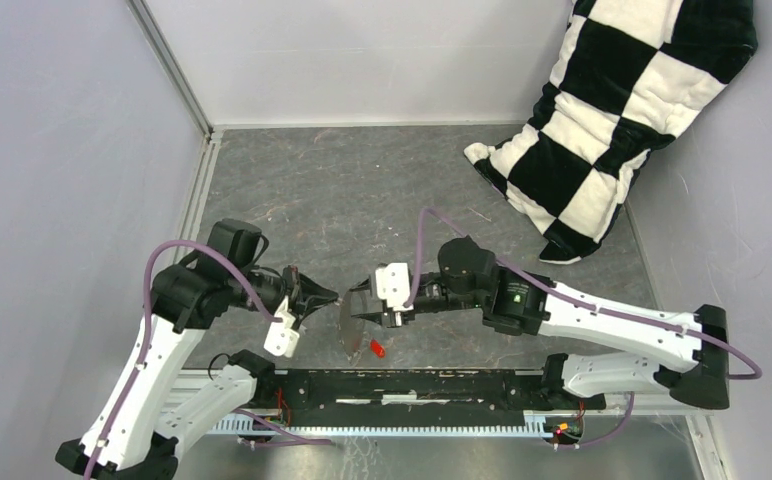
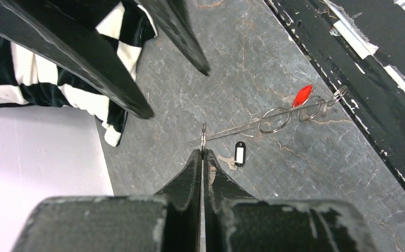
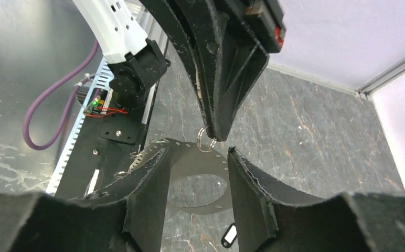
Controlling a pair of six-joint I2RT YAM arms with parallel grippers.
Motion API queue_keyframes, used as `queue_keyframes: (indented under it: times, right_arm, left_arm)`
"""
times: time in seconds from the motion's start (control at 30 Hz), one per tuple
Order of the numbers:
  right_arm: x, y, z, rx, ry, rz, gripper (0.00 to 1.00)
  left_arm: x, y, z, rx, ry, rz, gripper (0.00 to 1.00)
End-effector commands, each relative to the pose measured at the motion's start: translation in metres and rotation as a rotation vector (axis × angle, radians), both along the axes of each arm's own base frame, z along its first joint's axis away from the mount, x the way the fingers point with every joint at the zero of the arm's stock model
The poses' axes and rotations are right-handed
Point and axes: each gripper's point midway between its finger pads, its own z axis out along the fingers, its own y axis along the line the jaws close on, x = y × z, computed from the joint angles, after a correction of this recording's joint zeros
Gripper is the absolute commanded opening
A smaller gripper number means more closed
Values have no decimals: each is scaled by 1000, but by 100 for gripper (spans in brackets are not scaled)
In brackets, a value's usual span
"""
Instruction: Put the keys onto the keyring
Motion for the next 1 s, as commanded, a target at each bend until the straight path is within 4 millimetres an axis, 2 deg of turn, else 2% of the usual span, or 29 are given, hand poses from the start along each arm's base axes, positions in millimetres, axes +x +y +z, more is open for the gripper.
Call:
queue_keyframes:
  times: [0.0, 0.13, 0.27, 0.47, 0.83, 0.97]
  right_arm:
    - [11, 16, 16, 38, -7, -61, 50]
    - [12, 25, 6, -2, 23, -72, 45]
    - [15, 29, 9, 18, 34, -95, 38]
    - [21, 33, 18, 51, 26, -126, 36]
    - [17, 42, 1, -18, 50, -117, 39]
    - [20, 43, 0, -23, 47, -137, 33]
  left_arm:
    - [7, 0, 14, 16, 0, 19, 2]
    - [10, 2, 15, 32, 10, 36, 2]
    - [9, 4, 11, 52, 21, 43, 2]
    - [9, 6, 10, 64, 25, 47, 2]
    - [11, 4, 12, 57, 55, 63, 2]
    - [11, 3, 14, 51, 57, 64, 2]
